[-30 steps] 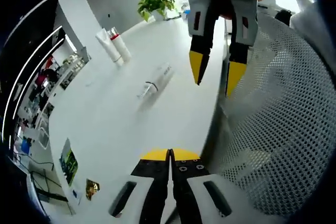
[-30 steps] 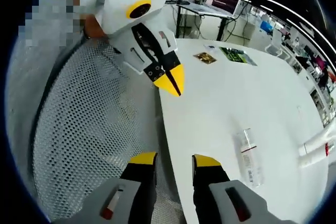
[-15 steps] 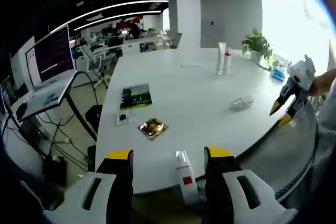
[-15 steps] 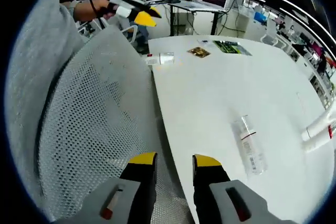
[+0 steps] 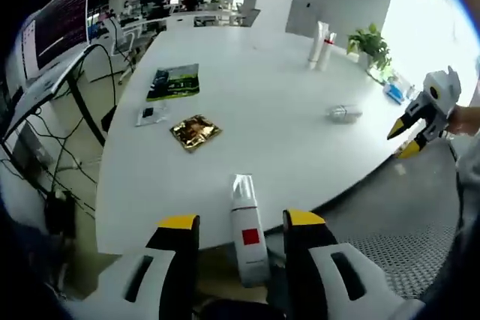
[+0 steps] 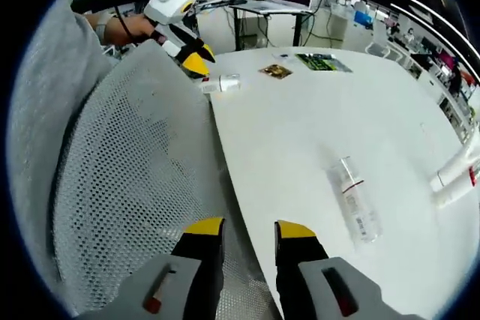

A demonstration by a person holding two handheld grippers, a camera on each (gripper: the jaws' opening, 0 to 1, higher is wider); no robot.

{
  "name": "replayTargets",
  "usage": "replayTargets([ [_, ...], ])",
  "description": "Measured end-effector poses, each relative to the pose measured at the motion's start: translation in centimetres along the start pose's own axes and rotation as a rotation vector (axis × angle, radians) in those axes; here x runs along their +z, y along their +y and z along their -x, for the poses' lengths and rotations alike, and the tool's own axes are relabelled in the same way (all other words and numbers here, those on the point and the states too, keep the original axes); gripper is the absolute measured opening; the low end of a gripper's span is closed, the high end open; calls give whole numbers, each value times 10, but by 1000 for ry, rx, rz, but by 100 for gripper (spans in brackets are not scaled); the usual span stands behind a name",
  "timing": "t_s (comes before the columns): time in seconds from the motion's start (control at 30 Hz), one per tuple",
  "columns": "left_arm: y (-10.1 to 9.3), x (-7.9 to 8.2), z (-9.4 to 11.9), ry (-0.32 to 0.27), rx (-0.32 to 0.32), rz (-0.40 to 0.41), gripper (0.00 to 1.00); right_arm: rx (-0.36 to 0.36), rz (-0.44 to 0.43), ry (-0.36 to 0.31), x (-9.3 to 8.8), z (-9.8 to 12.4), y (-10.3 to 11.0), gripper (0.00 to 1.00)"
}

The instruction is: Arrange the skincare products in the storage area until every visible bottle or jar stands upright without overlapping.

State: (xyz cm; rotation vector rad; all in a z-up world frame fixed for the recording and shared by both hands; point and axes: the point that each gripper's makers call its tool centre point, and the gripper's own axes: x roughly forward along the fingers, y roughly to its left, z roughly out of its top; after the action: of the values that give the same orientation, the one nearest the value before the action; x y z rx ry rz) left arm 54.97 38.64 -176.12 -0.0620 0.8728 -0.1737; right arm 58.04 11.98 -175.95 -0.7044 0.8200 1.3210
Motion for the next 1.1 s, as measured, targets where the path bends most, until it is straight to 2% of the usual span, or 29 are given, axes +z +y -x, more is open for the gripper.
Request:
replayTargets([
  [0.13,0,-4,-13,45,-29,-14,38,-6,-9,-5,0,1,-2,20],
  [0.23,-3,-14,-21,126,-64,-11,38,-15,-16,-11,-1,2,-4,20],
  [0.3,-3,-13,-26,126,-56,-19,36,-17,-16,-9,-1,3,-5,20],
  [0.33,-3,-16,-29,152,-65,-22,36,-19,-15,-10,-1,3,-5,20],
  [0.53,-1,-27,-41,208,-56,-40,29,-22,-12,-15,0,4,-6,20],
  [0.57,2,-34,-41,245,-45,-71,28,-23,-11,-16,0,5,-6,20],
  [0.6,2,-28,-43,215,-53,-97,24,-24,-11,-16,0,5,-7,20],
  [0.67,4,-28,-43,230,-50,-77,21,-28,-11,-20,1,5,-8,19],
  [0.8,4,-28,-44,240,-44,-104,20,-34,-14,-31,3,6,-10,19],
  [0.87,4,-28,-44,248,-44,-87,19,-35,-24,-45,7,6,-11,19],
  [1.0,3,-28,-44,266,-57,-94,18,-27,-108,-119,24,7,-12,18],
  [1.1,-9,-10,-40,217,-90,-89,18,1,-209,-194,40,7,-10,19],
])
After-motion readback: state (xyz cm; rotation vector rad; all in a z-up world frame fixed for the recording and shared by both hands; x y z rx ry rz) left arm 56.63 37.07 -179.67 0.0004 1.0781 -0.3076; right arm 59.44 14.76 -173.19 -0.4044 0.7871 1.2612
